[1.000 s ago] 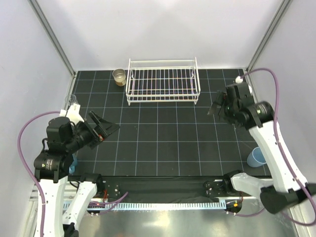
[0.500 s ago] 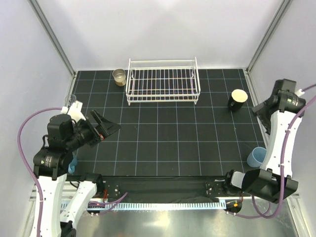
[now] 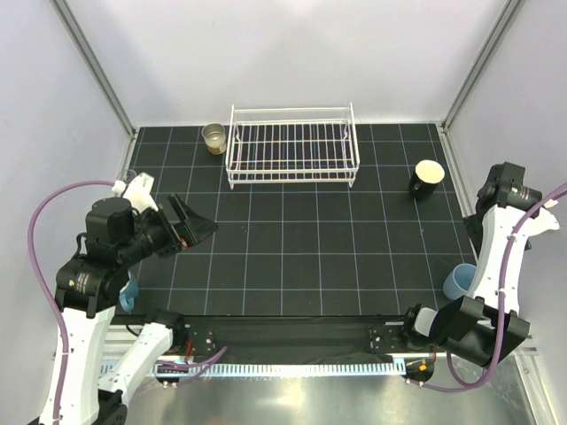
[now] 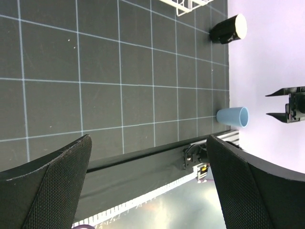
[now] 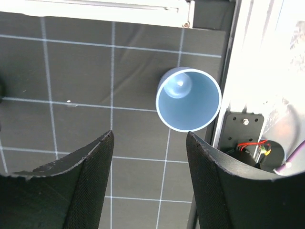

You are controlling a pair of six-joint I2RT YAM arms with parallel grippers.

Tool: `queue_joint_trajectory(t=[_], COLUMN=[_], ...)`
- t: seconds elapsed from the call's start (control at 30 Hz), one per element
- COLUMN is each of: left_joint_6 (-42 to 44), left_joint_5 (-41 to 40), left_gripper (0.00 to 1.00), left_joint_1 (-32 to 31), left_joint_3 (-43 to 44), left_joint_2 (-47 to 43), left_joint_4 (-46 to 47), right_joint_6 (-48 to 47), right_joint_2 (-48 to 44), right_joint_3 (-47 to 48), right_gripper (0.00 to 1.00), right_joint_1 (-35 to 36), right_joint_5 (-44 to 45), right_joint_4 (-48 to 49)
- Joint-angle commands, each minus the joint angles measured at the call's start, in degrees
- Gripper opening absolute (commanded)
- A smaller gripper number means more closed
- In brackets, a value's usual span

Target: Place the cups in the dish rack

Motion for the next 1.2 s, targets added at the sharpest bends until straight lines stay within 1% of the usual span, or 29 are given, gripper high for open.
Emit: queue_joint_trajectory(t=[0.0, 0.2, 0.4, 0.8, 0.93, 1.17], left_joint_6=[2.3, 2.8, 3.3, 3.7, 3.9, 4.1], left_joint_5=[-1.1, -1.1, -1.2, -1.5, -1.5, -1.9], left_gripper=[0.99, 0.99, 0.99, 1.0, 0.99, 0.99], left_joint_1=[-1.0, -1.5, -1.8, -2.0, -2.0, -2.0], left_joint_3=[2.4, 1.8, 2.7, 3.1, 3.2, 3.0], left_joint_2=[0.4, 0.0, 0.5, 1.3, 1.4, 1.7], left_joint_4=[-0.8, -2.1, -3.0, -3.7, -3.9, -4.3], right_joint_6=[6.1, 7.7, 9.1, 7.6, 5.7, 4.5], right_joint_2=[0.1, 2.8, 3.6, 6.7, 7.6, 8.8], right_joint_3=[-1.9, -5.1, -6.3, -10.9, -12.0, -13.1], right_gripper=[0.64, 0.64, 0.64, 0.64, 0.64, 0.64], right_joint_1=[-0.4, -1.5, -4.0, -4.7, -4.7, -4.7], right_joint_5=[3.1, 3.0, 2.4, 2.4, 1.4, 0.7], right_joint_4=[-8.5, -3.8, -2.7, 4.7, 8.1, 10.6])
